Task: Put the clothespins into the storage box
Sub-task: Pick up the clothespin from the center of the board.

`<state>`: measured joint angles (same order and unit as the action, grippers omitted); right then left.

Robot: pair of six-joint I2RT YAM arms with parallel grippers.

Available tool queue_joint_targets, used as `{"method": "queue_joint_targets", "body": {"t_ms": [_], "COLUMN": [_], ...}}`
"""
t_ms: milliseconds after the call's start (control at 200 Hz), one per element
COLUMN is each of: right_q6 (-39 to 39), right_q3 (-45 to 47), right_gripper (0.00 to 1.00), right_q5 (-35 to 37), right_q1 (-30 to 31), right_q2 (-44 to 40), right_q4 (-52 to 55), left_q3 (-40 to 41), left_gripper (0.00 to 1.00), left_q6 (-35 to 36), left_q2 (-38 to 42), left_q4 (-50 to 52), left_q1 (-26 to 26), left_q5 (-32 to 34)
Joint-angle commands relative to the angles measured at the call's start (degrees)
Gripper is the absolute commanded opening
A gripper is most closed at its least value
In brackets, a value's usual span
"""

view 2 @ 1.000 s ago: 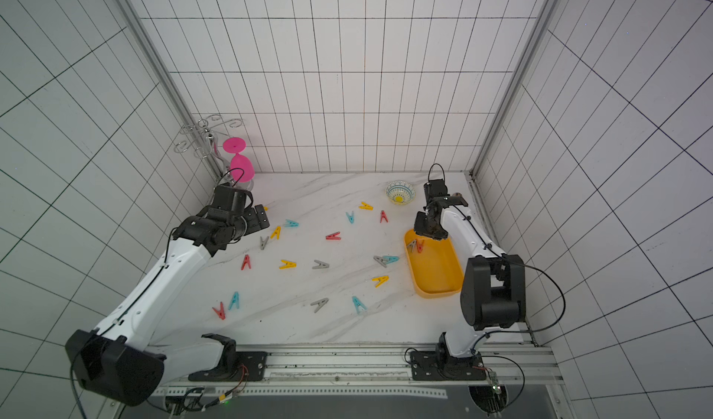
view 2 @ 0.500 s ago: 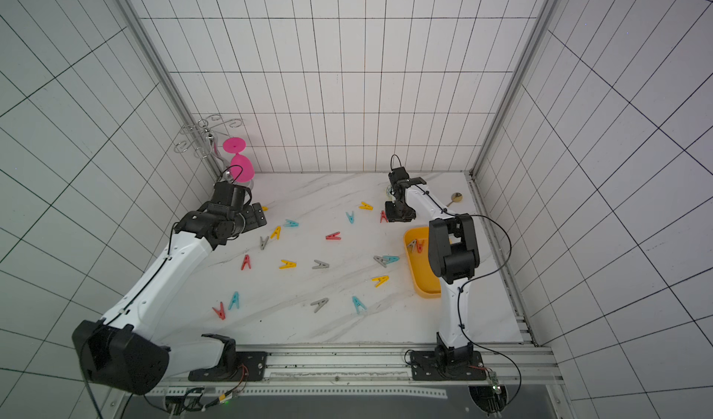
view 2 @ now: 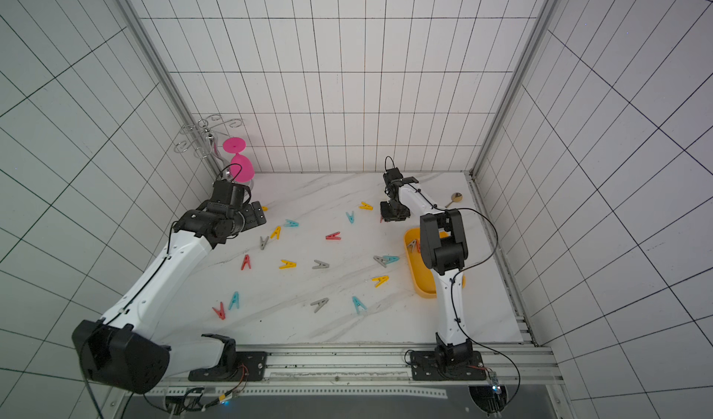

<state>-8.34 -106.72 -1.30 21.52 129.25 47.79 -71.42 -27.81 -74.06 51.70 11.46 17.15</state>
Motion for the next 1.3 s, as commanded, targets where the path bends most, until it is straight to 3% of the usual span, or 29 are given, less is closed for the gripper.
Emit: {"method": "queue_joint_targets", "body": {"t_ms": [0, 310, 705, 905, 1089, 1294], "right_q6": [0.54, 0.86, 1.92, -0.81, -5.54, -10.21], "right_q3": [-3.14, -6.23, -5.53, -0.10, 14.70, 32.66], "right_gripper": [0.36, 0.33, 0.08, 0.04, 0.04, 0.05], "right_q5": [-0.91, 0.27, 1.49, 2.43, 3.69, 3.14], "right_q1": [0.98, 1.33, 2.62, 3.83, 2.90, -3.42], "right_q2": [2.00, 5.80, 3.51, -6.38, -21.64, -35.33], "right_q4": [0.31, 0.28, 0.26, 0.26, 0.90, 2.39], "left_q3": [-1.39, -1.00, -0.21, 0.75, 2.05, 2.21], "left_gripper": [0.99, 0.99, 0.99, 0.99, 0.99, 0.99], "left_q6": [0.04, -0.02, -0.48, -0.66, -1.31, -2.32], "left_q2": [-0.16, 0.29, 0.23, 0.24, 0.68, 0.42], "left_q4": [0.20, 0.18, -0.81, -1.73, -3.17, -4.18], "left_q1": [-0.13, -0.13, -0.13, -0.13, -0.13, -0.13], "left_q5": [1.00, 0.75, 0.07, 0.26, -0.09, -1.90]}}
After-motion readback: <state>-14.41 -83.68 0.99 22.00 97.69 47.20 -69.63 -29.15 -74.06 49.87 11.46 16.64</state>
